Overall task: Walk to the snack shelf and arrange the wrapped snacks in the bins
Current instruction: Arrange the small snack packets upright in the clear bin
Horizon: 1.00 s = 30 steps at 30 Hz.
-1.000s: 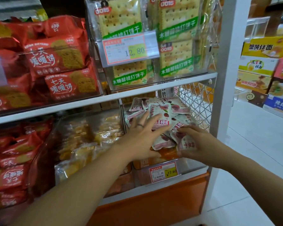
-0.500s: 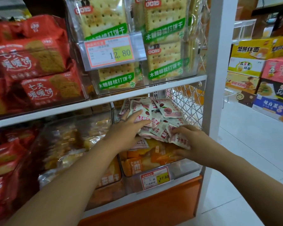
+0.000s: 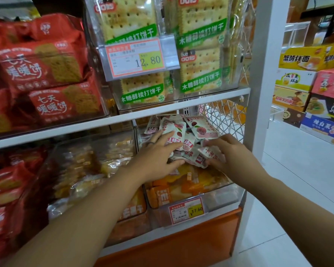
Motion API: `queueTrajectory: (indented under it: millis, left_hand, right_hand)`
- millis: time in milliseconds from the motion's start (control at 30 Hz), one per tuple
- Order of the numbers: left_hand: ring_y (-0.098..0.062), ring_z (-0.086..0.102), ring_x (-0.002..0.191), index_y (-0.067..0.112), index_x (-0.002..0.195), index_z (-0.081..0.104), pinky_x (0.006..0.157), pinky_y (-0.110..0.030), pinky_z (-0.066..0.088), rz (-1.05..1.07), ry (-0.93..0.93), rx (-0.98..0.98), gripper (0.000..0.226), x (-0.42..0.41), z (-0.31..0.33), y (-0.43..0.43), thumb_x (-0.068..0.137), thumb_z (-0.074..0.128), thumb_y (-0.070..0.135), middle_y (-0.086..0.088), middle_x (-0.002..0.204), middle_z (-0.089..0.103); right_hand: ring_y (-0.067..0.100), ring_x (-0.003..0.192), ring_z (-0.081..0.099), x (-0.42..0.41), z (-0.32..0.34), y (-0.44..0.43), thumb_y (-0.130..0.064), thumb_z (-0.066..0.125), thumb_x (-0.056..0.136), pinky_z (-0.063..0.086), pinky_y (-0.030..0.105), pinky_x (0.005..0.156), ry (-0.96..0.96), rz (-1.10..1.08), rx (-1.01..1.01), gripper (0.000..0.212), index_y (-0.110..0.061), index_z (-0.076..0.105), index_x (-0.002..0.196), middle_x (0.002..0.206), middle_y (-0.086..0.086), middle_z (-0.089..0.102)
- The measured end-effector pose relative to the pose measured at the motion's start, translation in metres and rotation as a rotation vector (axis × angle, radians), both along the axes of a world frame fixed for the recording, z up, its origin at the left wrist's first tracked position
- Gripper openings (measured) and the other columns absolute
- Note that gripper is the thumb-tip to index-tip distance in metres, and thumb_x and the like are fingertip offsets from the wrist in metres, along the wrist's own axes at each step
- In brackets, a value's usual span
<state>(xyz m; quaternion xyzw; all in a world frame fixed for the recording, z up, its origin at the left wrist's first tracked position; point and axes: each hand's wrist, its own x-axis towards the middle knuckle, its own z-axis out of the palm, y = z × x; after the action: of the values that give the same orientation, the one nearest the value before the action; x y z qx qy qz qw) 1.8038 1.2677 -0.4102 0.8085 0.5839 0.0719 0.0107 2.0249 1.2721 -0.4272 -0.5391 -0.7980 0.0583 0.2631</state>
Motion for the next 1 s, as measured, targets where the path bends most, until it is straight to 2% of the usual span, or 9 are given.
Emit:
queueTrajectory:
  millis: [200, 333, 400, 500, 567, 600, 700, 900, 1000]
  left_hand:
    - [-0.012, -0.003, 0.145, 0.039, 0.140, 0.038, 0.117, -0.043, 0.007, -0.042, -0.143, -0.077, 0.045, -0.005, 0.005, 0.006, 0.096, 0.046, 0.041, 0.010, 0.158, 0.010]
    - [-0.013, -0.001, 0.145, 0.038, 0.138, 0.041, 0.116, -0.039, 0.006, -0.056, -0.188, -0.113, 0.041, -0.008, 0.008, 0.007, 0.097, 0.047, 0.036, 0.009, 0.157, 0.014]
    - [-0.013, -0.001, 0.145, 0.037, 0.138, 0.042, 0.116, -0.039, 0.006, -0.056, -0.206, -0.114, 0.041, -0.009, 0.007, 0.007, 0.097, 0.047, 0.035, 0.008, 0.157, 0.014]
    - [-0.013, -0.001, 0.145, 0.037, 0.139, 0.040, 0.117, -0.041, 0.007, -0.056, -0.203, -0.083, 0.042, -0.009, 0.003, 0.005, 0.097, 0.047, 0.036, 0.010, 0.157, 0.014]
    - [-0.013, -0.001, 0.145, 0.037, 0.139, 0.040, 0.117, -0.042, 0.007, -0.057, -0.195, -0.059, 0.043, -0.010, 0.001, 0.004, 0.097, 0.046, 0.037, 0.010, 0.157, 0.013]
    - [-0.014, 0.000, 0.145, 0.037, 0.139, 0.040, 0.117, -0.041, 0.007, -0.057, -0.196, -0.051, 0.043, -0.010, 0.000, 0.004, 0.097, 0.046, 0.037, 0.011, 0.157, 0.014]
    - [-0.014, 0.000, 0.145, 0.039, 0.139, 0.039, 0.118, -0.043, 0.009, -0.059, -0.198, -0.040, 0.043, -0.011, -0.002, 0.004, 0.097, 0.046, 0.038, 0.013, 0.157, 0.013]
    - [-0.014, 0.002, 0.145, 0.040, 0.138, 0.040, 0.116, -0.042, 0.011, -0.052, -0.202, -0.012, 0.043, -0.011, -0.003, 0.004, 0.096, 0.047, 0.039, 0.013, 0.156, 0.015]
    - [-0.014, 0.003, 0.145, 0.040, 0.138, 0.041, 0.116, -0.043, 0.011, -0.051, -0.204, -0.003, 0.043, -0.012, -0.004, 0.004, 0.095, 0.047, 0.040, 0.014, 0.156, 0.016]
  right_hand:
    - [0.026, 0.103, 0.058, -0.002, 0.003, 0.003, -0.018, 0.058, 0.089, 0.051, 0.035, 0.076, 0.015, -0.028, 0.123, 0.025, -0.019, 0.058, 0.115, 0.125, 0.004, 0.051]
    - [0.026, 0.111, 0.051, 0.004, 0.008, -0.004, -0.016, 0.060, 0.087, 0.052, 0.038, 0.083, -0.120, -0.039, 0.053, 0.031, -0.023, 0.062, 0.117, 0.128, 0.003, 0.049]
    - [0.025, 0.110, 0.051, 0.008, 0.017, -0.012, -0.017, 0.063, 0.085, 0.051, 0.037, 0.084, -0.113, -0.043, 0.041, 0.033, -0.023, 0.064, 0.117, 0.127, 0.002, 0.049]
    - [0.018, 0.095, 0.058, 0.011, 0.031, -0.025, -0.018, 0.063, 0.085, 0.052, 0.031, 0.081, -0.041, 0.068, 0.056, 0.025, -0.022, 0.069, 0.110, 0.112, -0.001, 0.060]
    - [0.011, 0.088, 0.060, 0.007, 0.031, -0.031, -0.019, 0.060, 0.088, 0.051, 0.019, 0.078, -0.079, 0.206, -0.096, 0.021, -0.023, 0.069, 0.107, 0.103, -0.005, 0.065]
    - [0.013, 0.092, 0.061, 0.004, 0.026, -0.031, -0.020, 0.058, 0.089, 0.051, 0.020, 0.080, -0.159, 0.246, -0.181, 0.022, -0.024, 0.067, 0.109, 0.105, -0.005, 0.065]
    - [0.023, 0.105, 0.060, -0.001, 0.009, -0.020, -0.021, 0.053, 0.089, 0.051, 0.035, 0.090, -0.320, 0.233, -0.271, 0.035, -0.027, 0.057, 0.123, 0.118, -0.001, 0.062]
    - [0.023, 0.112, 0.052, -0.013, 0.002, -0.006, -0.031, 0.056, 0.088, 0.043, 0.027, 0.090, -0.331, 0.132, -0.431, 0.055, -0.020, 0.036, 0.138, 0.130, 0.006, 0.051]
    - [0.024, 0.111, 0.051, -0.014, -0.003, 0.000, -0.037, 0.063, 0.083, 0.045, 0.032, 0.093, -0.244, 0.068, -0.538, 0.071, -0.019, 0.023, 0.140, 0.131, 0.006, 0.049]
